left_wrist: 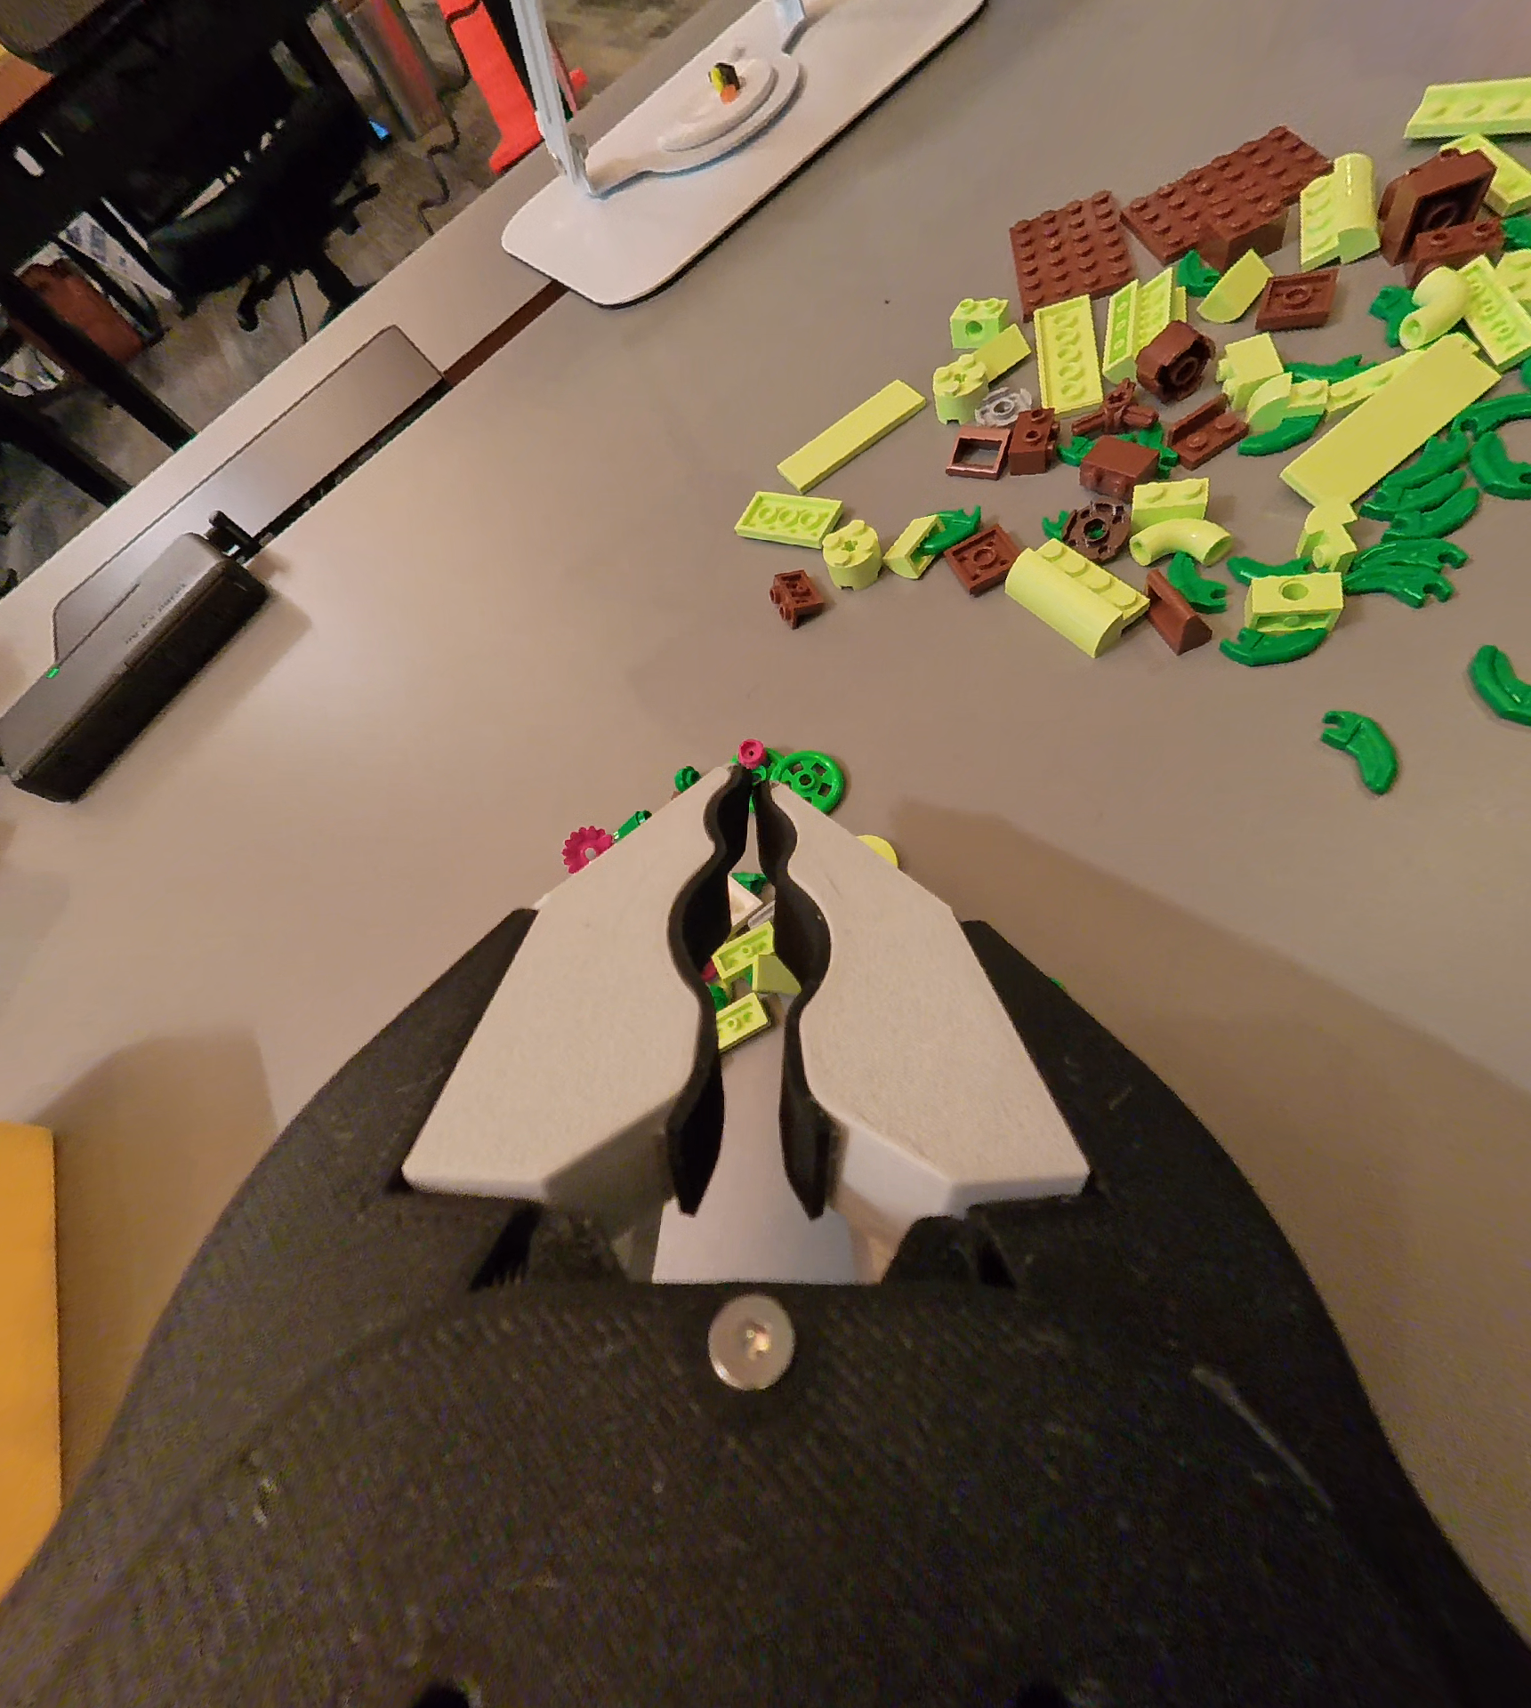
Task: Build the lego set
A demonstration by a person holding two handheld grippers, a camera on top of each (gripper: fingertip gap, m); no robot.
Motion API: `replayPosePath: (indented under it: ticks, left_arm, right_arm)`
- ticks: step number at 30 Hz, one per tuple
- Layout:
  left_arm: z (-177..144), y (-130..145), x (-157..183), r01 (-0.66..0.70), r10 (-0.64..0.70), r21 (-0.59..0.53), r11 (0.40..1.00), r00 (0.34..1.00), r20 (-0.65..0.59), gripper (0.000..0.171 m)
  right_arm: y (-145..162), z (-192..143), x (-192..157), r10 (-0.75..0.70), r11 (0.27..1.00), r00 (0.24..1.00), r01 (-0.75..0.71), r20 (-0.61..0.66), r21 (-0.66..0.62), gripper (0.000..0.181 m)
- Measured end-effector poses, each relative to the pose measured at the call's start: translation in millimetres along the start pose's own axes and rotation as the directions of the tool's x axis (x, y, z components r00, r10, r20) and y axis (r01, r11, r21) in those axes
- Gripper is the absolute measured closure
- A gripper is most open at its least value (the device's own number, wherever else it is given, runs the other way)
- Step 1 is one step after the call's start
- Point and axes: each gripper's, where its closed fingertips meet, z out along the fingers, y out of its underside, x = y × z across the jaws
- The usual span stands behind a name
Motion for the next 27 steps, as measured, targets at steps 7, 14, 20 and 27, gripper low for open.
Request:
replayPosePath:
  ticks: [7, 14, 20, 27]
  left_arm:
    - [-0.3, -0.3, -0.3, 0.008, -0.008, 0.003, 1.0, 1.0, -0.004, 0.171]
    - [-0.2, -0.4, -0.4, 0.01, -0.01, 0.005, 1.0, 1.0, -0.005, 0.171]
    - [-0.8, -1.2, -0.4, 0.014, -0.014, 0.012, 1.0, 1.0, -0.009, 0.171]
    - [-1.4, -1.8, -0.8, 0.023, -0.023, 0.018, 1.0, 1.0, -0.013, 0.171]
  right_arm:
    - [0.0, 0.0, 0.0, 0.0, 1.0, 1.0, 0.0, 0.0, 0.0, 0.023]
    - [-0.2, 0.1, 0.0, 0.0, 1.0, 1.0, 0.0, 0.0, 0.0, 0.023]
    - [-0.1, 0.2, -0.1, 0.0, 1.0, 1.0, 0.0, 0.0, 0.0, 0.023]
    - [-0.2, 0.3, -0.1, 0.0, 1.0, 1.0, 0.0, 0.0, 0.0, 0.023]
